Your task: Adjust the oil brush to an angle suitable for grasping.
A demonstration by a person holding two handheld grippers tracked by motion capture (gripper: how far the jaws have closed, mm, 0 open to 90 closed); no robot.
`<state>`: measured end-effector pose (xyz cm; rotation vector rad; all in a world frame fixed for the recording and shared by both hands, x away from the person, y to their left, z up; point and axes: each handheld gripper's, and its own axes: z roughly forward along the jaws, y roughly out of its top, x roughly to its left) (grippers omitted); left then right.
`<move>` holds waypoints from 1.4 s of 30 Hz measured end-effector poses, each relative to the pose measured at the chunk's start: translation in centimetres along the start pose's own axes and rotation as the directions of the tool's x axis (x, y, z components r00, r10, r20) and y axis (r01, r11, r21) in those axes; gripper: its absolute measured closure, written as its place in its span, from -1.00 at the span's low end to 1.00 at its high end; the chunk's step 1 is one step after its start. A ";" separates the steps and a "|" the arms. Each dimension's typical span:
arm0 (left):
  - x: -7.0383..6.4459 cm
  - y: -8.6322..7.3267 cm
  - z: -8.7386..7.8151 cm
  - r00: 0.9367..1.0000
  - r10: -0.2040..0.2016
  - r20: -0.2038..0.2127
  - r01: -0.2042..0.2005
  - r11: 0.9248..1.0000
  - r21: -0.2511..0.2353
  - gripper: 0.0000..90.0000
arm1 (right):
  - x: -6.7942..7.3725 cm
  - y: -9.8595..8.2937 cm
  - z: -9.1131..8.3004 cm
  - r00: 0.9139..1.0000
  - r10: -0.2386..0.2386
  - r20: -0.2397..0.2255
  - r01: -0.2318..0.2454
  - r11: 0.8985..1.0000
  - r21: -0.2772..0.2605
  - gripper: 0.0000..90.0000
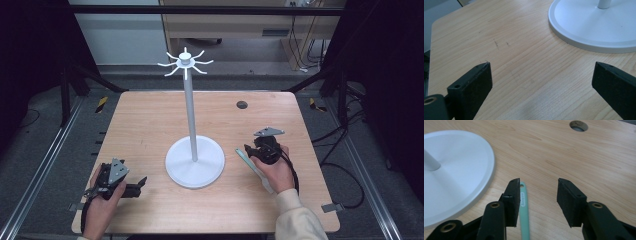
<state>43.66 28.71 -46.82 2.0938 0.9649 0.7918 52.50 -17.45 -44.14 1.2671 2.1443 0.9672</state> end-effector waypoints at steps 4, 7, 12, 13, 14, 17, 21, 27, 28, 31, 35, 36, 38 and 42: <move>0.0 0.0 0.0 1.000 -0.002 0.000 0.002 1.000 0.000 -0.94 | 0.9 0.0 0.2 0.997 -0.044 -0.057 0.044 0.999 0.009 0.41; -0.1 0.0 0.0 1.000 -0.001 -0.001 0.001 1.000 -0.003 -0.94 | 1.7 0.0 0.4 0.991 -0.088 -0.102 0.090 0.996 0.018 0.54; -0.2 0.0 0.0 1.000 0.009 0.005 -0.009 1.000 0.005 -0.94 | 2.9 -0.1 0.9 0.979 -0.145 -0.140 0.154 0.987 0.052 0.81; -0.2 0.0 0.0 1.000 0.009 0.005 -0.009 1.000 0.005 -0.93 | 2.9 -0.1 0.9 0.979 -0.145 -0.140 0.154 0.987 0.052 0.81; -0.2 0.0 0.1 1.000 0.012 0.009 -0.012 1.000 0.008 -0.93 | 3.1 -0.1 1.0 0.978 -0.159 -0.139 0.168 0.984 0.061 0.84; -0.3 0.0 0.1 1.000 0.010 0.012 -0.010 1.000 0.008 -0.93 | 3.3 -0.3 1.6 0.979 -0.166 -0.120 0.179 0.977 0.112 1.00; -0.2 0.0 0.1 1.000 0.013 0.009 -0.013 1.000 0.008 -0.93 | 3.0 -0.5 2.1 0.982 -0.148 -0.116 0.163 0.978 0.134 1.00; -0.2 0.0 0.1 1.000 0.010 0.009 -0.010 1.000 0.009 -0.93 | 2.7 -0.8 2.9 0.985 -0.143 -0.099 0.158 0.974 0.164 1.00; -0.2 0.0 0.1 1.000 0.011 0.010 -0.011 1.000 0.010 -0.93 | 2.6 -0.8 2.9 0.985 -0.141 -0.095 0.156 0.973 0.171 1.00; -0.3 0.1 0.1 1.000 0.012 0.010 -0.012 1.000 0.009 -0.93 | 2.5 -0.9 3.2 0.987 -0.135 -0.085 0.148 0.973 0.175 1.00; -0.2 0.0 0.1 1.000 0.009 0.009 -0.009 1.000 0.009 -0.93 | 2.2 -1.1 3.8 0.988 -0.127 -0.084 0.142 0.970 0.199 1.00; -0.2 0.0 0.1 1.000 0.008 0.008 -0.008 1.000 0.008 -0.93 | 2.2 -1.1 4.0 0.988 -0.129 -0.084 0.144 0.967 0.209 1.00; -0.2 0.0 0.1 1.000 0.009 0.008 -0.009 1.000 0.010 -0.93 | 2.3 -1.2 4.2 0.987 -0.137 -0.089 0.153 0.962 0.225 1.00; -0.2 0.0 0.1 1.000 0.015 0.008 -0.015 1.000 0.011 -0.93 | 2.4 -1.4 4.4 0.987 -0.138 -0.080 0.154 0.958 0.243 1.00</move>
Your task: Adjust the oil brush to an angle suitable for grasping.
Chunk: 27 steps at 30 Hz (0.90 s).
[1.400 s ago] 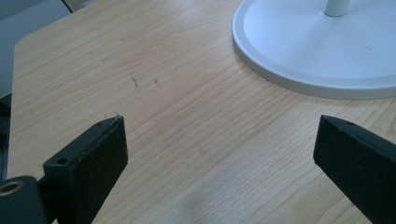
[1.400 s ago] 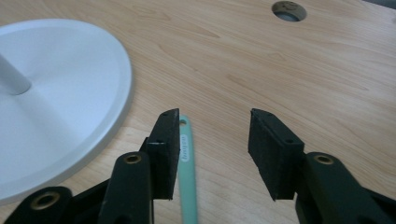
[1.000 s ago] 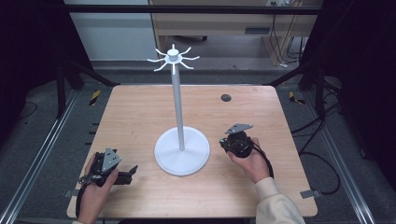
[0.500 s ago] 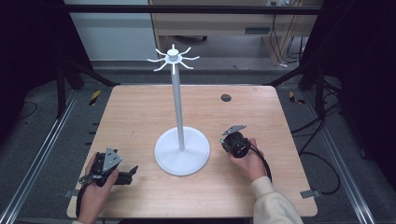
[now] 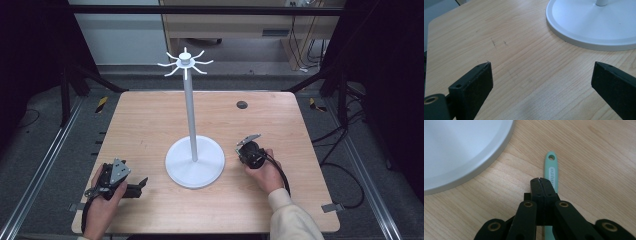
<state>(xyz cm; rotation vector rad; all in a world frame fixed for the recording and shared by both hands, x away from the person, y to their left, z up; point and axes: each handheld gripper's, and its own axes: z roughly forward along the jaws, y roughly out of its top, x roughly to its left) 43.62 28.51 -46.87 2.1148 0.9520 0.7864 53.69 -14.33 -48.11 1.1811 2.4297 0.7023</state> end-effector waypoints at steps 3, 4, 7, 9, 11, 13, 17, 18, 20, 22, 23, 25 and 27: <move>0.0 0.0 0.0 1.000 -0.007 0.001 0.007 1.000 -0.002 -0.93 | -0.1 0.0 0.1 1.000 0.013 -0.003 -0.013 1.000 0.006 1.00; 0.0 0.0 0.0 1.000 -0.006 0.001 0.006 1.000 -0.002 -0.93 | -0.2 0.0 0.1 1.000 0.016 -0.004 -0.016 1.000 0.005 1.00; 0.0 0.0 0.0 1.000 -0.005 0.001 0.005 1.000 -0.002 -0.93 | 0.1 0.1 0.1 1.000 -0.001 0.009 0.001 1.000 0.015 1.00; 0.0 0.0 0.0 1.000 -0.005 0.000 0.005 1.000 -0.002 -0.93 | 0.2 0.1 0.1 1.000 -0.015 0.020 0.015 1.000 0.024 1.00; 0.0 0.0 0.0 1.000 -0.005 0.000 0.005 1.000 -0.003 -0.93 | 0.3 0.1 0.1 1.000 -0.014 0.026 0.013 0.999 0.033 1.00; 0.0 0.0 0.0 1.000 -0.005 0.000 0.005 1.000 -0.002 -0.93 | 0.3 0.2 0.2 0.997 -0.012 0.073 0.008 0.999 0.047 1.00; 0.0 0.0 0.0 1.000 -0.008 0.002 0.008 1.000 -0.004 -0.93 | -0.4 0.1 0.2 0.993 0.022 0.116 -0.028 0.998 0.055 1.00; 0.0 0.0 0.0 1.000 -0.007 0.001 0.007 1.000 -0.003 -0.93 | -0.7 0.0 0.1 0.993 0.042 0.113 -0.048 0.997 0.052 1.00; 0.0 0.0 0.0 1.000 -0.007 0.001 0.007 1.000 -0.003 -0.93 | -1.3 -0.1 0.1 0.989 0.065 0.134 -0.072 0.996 0.053 1.00; 0.0 0.0 0.0 1.000 -0.005 0.001 0.005 1.000 -0.002 -0.93 | -1.9 -0.3 0.0 0.986 0.094 0.139 -0.101 0.994 0.049 1.00; 0.0 0.0 0.0 1.000 -0.005 0.001 0.005 1.000 -0.003 -0.93 | -1.9 -0.3 0.0 0.986 0.094 0.139 -0.101 0.994 0.049 1.00; 0.0 0.0 0.0 1.000 -0.007 0.001 0.007 1.000 -0.002 -0.93 | -2.3 -0.5 0.0 0.983 0.113 0.144 -0.121 0.992 0.047 1.00; 0.0 0.0 0.0 1.000 -0.004 0.001 0.004 1.000 -0.002 -0.93 | -2.8 -0.6 -0.1 0.981 0.126 0.147 -0.135 0.990 0.046 1.00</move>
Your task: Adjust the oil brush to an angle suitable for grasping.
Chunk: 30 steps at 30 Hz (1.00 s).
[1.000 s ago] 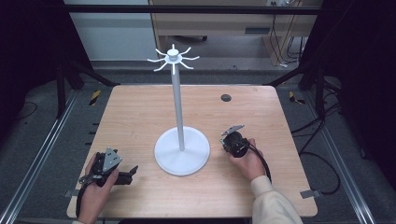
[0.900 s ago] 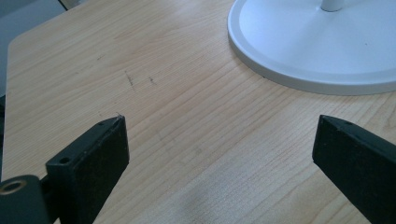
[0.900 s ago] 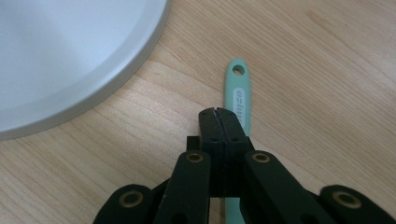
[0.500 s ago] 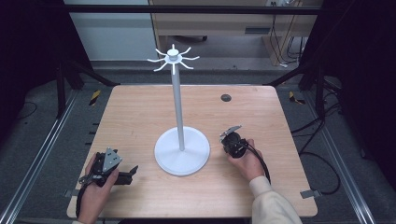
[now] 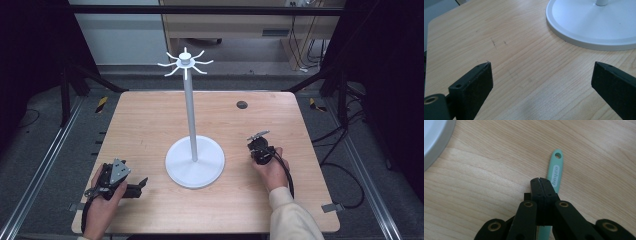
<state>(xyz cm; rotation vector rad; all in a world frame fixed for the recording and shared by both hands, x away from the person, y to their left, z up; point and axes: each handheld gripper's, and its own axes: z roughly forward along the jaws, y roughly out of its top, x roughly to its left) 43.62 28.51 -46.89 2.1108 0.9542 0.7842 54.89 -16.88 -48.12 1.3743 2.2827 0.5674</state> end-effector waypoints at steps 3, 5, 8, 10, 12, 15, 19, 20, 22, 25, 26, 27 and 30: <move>0.0 0.0 0.0 1.000 -0.004 -0.002 0.004 1.000 -0.003 -0.93 | -0.2 0.0 -0.2 1.000 0.013 -0.015 -0.013 1.000 -0.004 1.00; 0.1 0.0 0.0 1.000 -0.004 -0.001 0.004 1.000 -0.003 -0.93 | -0.5 0.0 -0.8 0.998 0.041 -0.037 -0.042 0.999 -0.035 1.00; 0.0 0.0 0.0 1.000 -0.004 -0.002 0.004 1.000 -0.001 -0.93 | -0.8 0.2 -2.2 0.996 0.069 -0.055 -0.073 0.995 -0.070 1.00; 0.0 0.0 0.0 1.000 -0.001 -0.002 0.001 1.000 0.001 -0.93 | -0.9 0.1 -3.1 0.995 0.076 -0.066 -0.081 0.994 -0.079 1.00; 0.0 0.0 -0.1 1.000 0.003 -0.001 -0.003 1.000 0.000 -0.93 | -1.0 0.0 -3.7 0.994 0.078 -0.073 -0.084 0.993 -0.082 1.00; 0.0 0.0 0.0 1.000 0.001 -0.001 -0.001 1.000 0.002 -0.93 | -1.4 -0.2 -4.5 0.993 0.094 -0.077 -0.101 0.992 -0.079 0.98; 0.0 0.0 0.0 1.000 -0.002 0.000 0.002 1.000 0.001 -0.93 | -1.8 -0.3 -5.4 0.990 0.106 -0.091 -0.113 0.990 -0.080 0.91; 0.0 0.0 0.0 1.000 -0.002 0.000 0.002 1.000 0.001 -0.93 | -1.9 -0.3 -5.6 0.990 0.108 -0.092 -0.116 0.990 -0.083 0.89; 0.0 0.0 0.0 1.000 0.002 0.000 -0.002 1.000 0.002 -0.93 | -2.1 -0.4 -6.1 0.988 0.115 -0.099 -0.123 0.989 -0.080 0.84; -0.1 0.0 0.0 1.000 0.004 0.002 -0.004 1.000 0.004 -0.93 | -2.4 -0.5 -6.7 0.987 0.126 -0.095 -0.133 0.988 -0.074 0.74; -0.1 0.0 0.0 1.000 0.002 0.002 -0.002 1.000 0.002 -0.93 | -2.5 -0.6 -6.8 0.987 0.128 -0.098 -0.136 0.988 -0.072 0.72; -0.1 0.0 0.0 1.000 0.001 0.003 -0.001 1.000 0.001 -0.93 | -2.6 -0.7 -6.9 0.987 0.129 -0.100 -0.136 0.988 -0.068 0.68; 0.0 0.0 0.1 1.000 0.000 0.002 0.000 1.000 0.002 -0.93 | -2.8 -0.8 -6.8 0.985 0.141 -0.097 -0.146 0.988 -0.045 0.57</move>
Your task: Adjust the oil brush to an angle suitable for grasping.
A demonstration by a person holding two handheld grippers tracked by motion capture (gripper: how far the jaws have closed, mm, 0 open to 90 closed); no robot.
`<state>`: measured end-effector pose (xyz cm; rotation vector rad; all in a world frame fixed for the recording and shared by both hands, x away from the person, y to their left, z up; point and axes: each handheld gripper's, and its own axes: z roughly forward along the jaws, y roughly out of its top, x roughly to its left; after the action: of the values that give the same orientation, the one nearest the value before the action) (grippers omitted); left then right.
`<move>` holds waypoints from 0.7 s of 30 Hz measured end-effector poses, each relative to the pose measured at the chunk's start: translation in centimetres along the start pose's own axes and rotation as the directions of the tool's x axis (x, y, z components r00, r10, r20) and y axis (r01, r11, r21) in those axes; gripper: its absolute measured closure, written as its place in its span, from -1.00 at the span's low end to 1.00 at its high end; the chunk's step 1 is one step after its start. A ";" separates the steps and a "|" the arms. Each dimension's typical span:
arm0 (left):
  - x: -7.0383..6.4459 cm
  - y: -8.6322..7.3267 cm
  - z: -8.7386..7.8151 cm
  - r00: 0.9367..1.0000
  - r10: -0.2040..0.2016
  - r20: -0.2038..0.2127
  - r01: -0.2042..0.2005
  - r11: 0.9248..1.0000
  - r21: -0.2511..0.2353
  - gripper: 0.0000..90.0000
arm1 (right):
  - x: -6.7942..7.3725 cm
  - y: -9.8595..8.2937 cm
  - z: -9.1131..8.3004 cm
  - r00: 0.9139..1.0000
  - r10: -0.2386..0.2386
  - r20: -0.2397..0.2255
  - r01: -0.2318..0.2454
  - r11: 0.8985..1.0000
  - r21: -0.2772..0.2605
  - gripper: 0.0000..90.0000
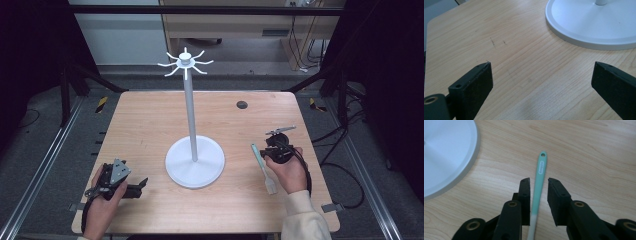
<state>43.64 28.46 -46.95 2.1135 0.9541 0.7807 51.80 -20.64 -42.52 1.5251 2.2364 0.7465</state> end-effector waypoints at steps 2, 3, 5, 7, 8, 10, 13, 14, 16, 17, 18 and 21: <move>0.0 0.0 0.0 1.000 -0.001 -0.001 0.001 1.000 0.001 -0.93 | -0.2 -0.1 0.1 1.000 0.008 0.004 -0.008 1.000 0.014 0.51; 0.0 0.0 -0.1 1.000 0.004 -0.002 -0.004 1.000 0.006 -0.93 | -0.2 -0.1 0.2 1.000 0.012 0.001 -0.012 1.000 0.022 0.49; 0.0 0.0 -0.1 1.000 -0.003 -0.003 0.003 1.000 0.000 -0.93 | -0.2 -0.1 0.3 1.000 0.017 0.005 -0.017 0.999 0.040 0.42; 0.1 0.0 0.0 1.000 -0.004 -0.002 0.004 1.000 0.000 -0.93 | -0.2 -0.2 0.4 1.000 0.014 0.005 -0.014 0.999 0.050 0.38; 0.1 0.0 0.0 1.000 0.000 -0.001 0.000 1.000 0.004 -0.93 | -0.2 -0.3 0.4 1.000 0.009 0.002 -0.009 0.998 0.057 0.36; 0.0 0.0 0.1 1.000 0.001 -0.001 -0.001 1.000 0.005 -0.93 | -0.2 -0.3 0.6 1.000 0.019 -0.001 -0.018 0.998 0.068 0.34; -0.1 0.1 0.0 1.000 0.004 -0.001 -0.004 1.000 0.004 -0.93 | 0.0 -0.4 1.0 1.000 0.013 -0.005 -0.012 0.996 0.091 0.31; 0.0 0.0 0.0 1.000 0.002 -0.001 -0.002 1.000 0.002 -0.93 | 0.0 -0.4 1.0 1.000 0.013 -0.005 -0.012 0.995 0.100 0.30; 0.0 0.0 0.0 1.000 -0.001 -0.002 0.001 1.000 0.001 -0.93 | 0.2 -0.5 1.3 1.000 0.010 -0.009 -0.009 0.993 0.114 0.29; 0.1 0.0 0.0 1.000 -0.001 -0.002 0.001 1.000 0.004 -0.93 | 0.2 -0.5 1.4 1.000 0.008 -0.009 -0.007 0.993 0.118 0.29; 0.1 0.0 0.0 1.000 0.000 -0.002 0.001 1.000 0.004 -0.93 | 0.2 -0.5 1.5 1.000 0.011 -0.012 -0.009 0.992 0.126 0.29; 0.0 0.0 0.0 1.000 0.000 0.000 0.000 1.000 0.001 -0.93 | 0.3 -0.6 1.9 1.000 0.009 -0.014 -0.007 0.990 0.144 0.29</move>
<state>43.68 28.47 -46.97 2.1146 0.9543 0.7809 52.22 -20.15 -44.39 1.5997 2.3408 0.6116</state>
